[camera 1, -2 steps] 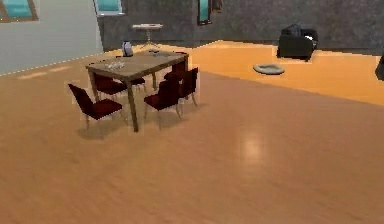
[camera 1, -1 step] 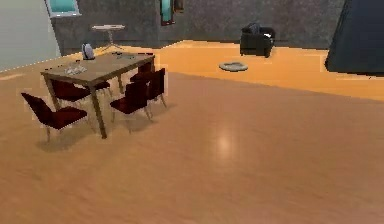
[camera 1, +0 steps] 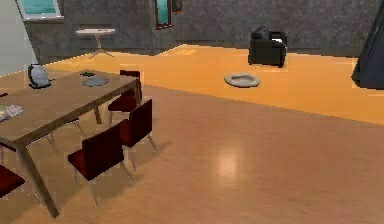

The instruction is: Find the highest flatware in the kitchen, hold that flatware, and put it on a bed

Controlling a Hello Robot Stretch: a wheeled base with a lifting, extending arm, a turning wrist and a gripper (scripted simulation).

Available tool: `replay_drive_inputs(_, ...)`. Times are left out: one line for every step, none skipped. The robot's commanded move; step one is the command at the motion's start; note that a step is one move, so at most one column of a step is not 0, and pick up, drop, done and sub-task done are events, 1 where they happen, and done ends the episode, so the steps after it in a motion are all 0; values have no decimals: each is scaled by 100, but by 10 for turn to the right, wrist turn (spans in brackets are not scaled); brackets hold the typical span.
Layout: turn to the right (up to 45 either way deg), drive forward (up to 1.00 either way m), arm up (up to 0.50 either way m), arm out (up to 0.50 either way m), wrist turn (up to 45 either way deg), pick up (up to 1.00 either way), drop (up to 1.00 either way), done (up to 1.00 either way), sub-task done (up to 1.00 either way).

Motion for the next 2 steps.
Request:
replay_drive_inputs(0, 100, 0, 0, 0, 0, 0, 0, 0)
replay_drive_inputs(-450, 0, 0, 0, 0, 0, 0, 0, 0)
